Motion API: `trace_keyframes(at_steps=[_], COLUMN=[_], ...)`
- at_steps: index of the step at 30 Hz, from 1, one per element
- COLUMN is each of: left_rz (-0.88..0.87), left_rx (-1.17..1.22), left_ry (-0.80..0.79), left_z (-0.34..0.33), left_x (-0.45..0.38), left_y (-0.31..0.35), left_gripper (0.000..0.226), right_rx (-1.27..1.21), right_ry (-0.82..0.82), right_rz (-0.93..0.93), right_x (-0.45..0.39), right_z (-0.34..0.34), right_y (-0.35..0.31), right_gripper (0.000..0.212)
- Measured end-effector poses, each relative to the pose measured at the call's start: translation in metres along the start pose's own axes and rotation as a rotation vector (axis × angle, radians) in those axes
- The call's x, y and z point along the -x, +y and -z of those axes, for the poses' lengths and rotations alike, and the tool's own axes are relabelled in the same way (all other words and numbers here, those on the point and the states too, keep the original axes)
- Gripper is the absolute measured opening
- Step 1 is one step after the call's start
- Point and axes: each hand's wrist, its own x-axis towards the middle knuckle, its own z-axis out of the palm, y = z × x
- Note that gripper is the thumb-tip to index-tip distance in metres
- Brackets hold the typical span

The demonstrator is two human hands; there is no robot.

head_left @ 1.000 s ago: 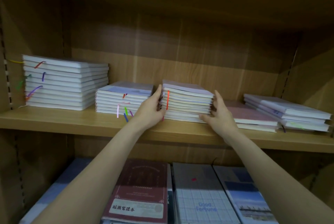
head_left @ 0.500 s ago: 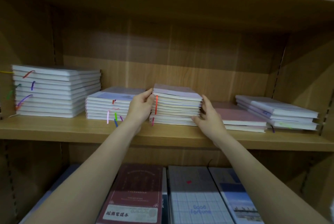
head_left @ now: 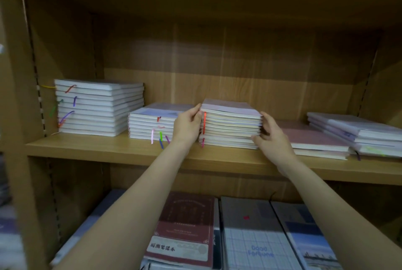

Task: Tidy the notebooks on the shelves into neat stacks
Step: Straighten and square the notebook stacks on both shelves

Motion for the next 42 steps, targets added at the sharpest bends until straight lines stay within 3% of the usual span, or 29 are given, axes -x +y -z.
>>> trace_keyframes(at_steps=[7, 12, 17, 23, 29, 31, 35, 39, 42], left_rz=[0.035, 0.054, 0.146, 0.28, 0.304, 0.27, -0.014, -0.04, -0.094], left_rx=[0.041, 0.085, 0.135, 0.16, 0.162, 0.18, 0.228, 0.213, -0.025], left_ry=[-0.047, 0.045, 0.035, -0.191, -0.215, -0.122, 0.24, 0.037, -0.183], left_z=[0.0, -0.002, 0.004, 0.023, 0.018, 0.016, 0.006, -0.029, -0.071], left_x=[0.002, -0.002, -0.003, 0.015, 0.025, 0.03, 0.047, 0.044, 0.042], left_y=[0.001, 0.002, 0.002, 0.001, 0.007, 0.009, 0.021, 0.038, 0.043], left_gripper=[0.041, 0.036, 0.033, 0.057, 0.062, 0.057, 0.045, 0.035, 0.019], right_rx=[-0.01, 0.036, 0.009, -0.022, 0.001, -0.011, 0.028, 0.146, 0.282], right_ry=[0.0, 0.014, -0.001, -0.032, -0.052, -0.062, -0.018, -0.013, -0.056], right_rz=[-0.007, 0.006, -0.004, -0.1, -0.121, -0.131, -0.077, -0.072, -0.114], right_x=[-0.002, -0.002, -0.002, -0.001, 0.0, 0.001, 0.008, 0.016, 0.023], right_z=[-0.002, -0.003, -0.002, 0.006, 0.003, 0.005, 0.034, 0.092, 0.129], right_y=[0.002, 0.003, 0.001, 0.002, 0.0, -0.001, -0.002, 0.01, 0.024], right_gripper=[0.064, 0.065, 0.065, 0.059, 0.05, 0.053, 0.057, 0.063, 0.06])
